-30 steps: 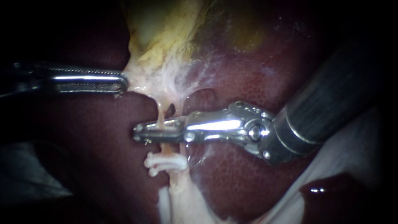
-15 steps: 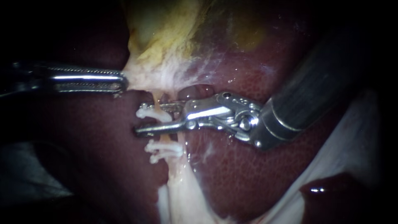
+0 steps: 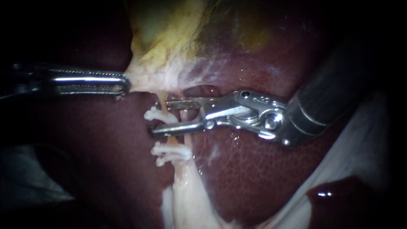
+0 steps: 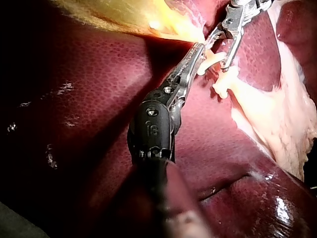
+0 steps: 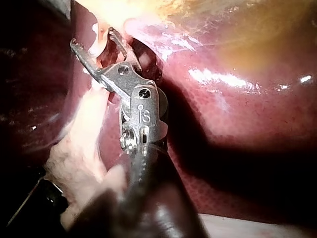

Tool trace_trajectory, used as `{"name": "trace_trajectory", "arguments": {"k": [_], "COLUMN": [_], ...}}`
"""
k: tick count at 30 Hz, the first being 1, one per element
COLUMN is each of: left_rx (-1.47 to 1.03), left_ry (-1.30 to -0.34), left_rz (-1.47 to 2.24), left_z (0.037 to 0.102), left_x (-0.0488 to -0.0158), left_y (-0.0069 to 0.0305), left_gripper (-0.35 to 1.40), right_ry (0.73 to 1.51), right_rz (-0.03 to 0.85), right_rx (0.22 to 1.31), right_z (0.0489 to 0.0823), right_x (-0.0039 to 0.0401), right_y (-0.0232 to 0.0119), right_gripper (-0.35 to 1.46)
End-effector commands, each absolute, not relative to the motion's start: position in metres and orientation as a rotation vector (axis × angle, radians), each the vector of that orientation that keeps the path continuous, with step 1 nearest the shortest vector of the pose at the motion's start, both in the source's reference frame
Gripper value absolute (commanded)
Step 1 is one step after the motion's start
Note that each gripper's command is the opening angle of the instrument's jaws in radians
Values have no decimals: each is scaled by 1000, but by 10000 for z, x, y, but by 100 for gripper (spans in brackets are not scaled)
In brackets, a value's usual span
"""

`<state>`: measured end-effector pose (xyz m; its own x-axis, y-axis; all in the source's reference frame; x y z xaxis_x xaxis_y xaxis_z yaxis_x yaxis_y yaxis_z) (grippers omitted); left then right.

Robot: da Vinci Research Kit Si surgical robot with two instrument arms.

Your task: Going back third clip left tube

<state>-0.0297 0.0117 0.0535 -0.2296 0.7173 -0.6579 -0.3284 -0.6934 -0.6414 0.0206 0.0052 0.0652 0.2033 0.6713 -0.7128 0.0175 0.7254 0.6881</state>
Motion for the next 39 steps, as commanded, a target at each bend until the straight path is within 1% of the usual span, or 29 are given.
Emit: {"name": "trace_trajectory", "arguments": {"k": [1, 6, 8, 12, 16, 18, 21, 26, 31, 39], "left_rx": [-1344, -1345, -1345, -1345, -1345, -1345, -1345, -1345, -1345, -1345], "left_ry": [-490, -490, -490, -490, -491, -491, -491, -491, -491, -488], "left_rz": [1978, 1979, 1979, 1979, 1979, 1979, 1979, 1979, 1979, 1979], "left_z": [535, 536, 536, 537, 537, 538, 538, 538, 538, 546], "left_x": [-297, -296, -296, -296, -296, -295, -295, -295, -295, -298], "left_y": [117, 118, 118, 118, 118, 118, 118, 119, 119, 123], "left_gripper": [-35, -35, -35, -35, -35, -35, -35, -35, -35, -35], "right_ry": [1294, 1254, 1238, 1216, 1213, 1210, 1186, 1165, 1158, 1158], "right_rz": [477, 360, 305, 245, 227, 217, 203, 214, 221, 221], "right_rx": [636, 577, 535, 469, 437, 438, 455, 427, 417, 418], "right_z": [648, 633, 627, 611, 589, 576, 558, 536, 530, 530], "right_x": [200, 177, 167, 148, 127, 115, 100, 78, 65, 61], "right_y": [50, 45, 41, 33, 33, 35, 36, 40, 47, 47], "right_gripper": [49, 50, 50, 50, 50, 50, 50, 50, 50, 50]}}
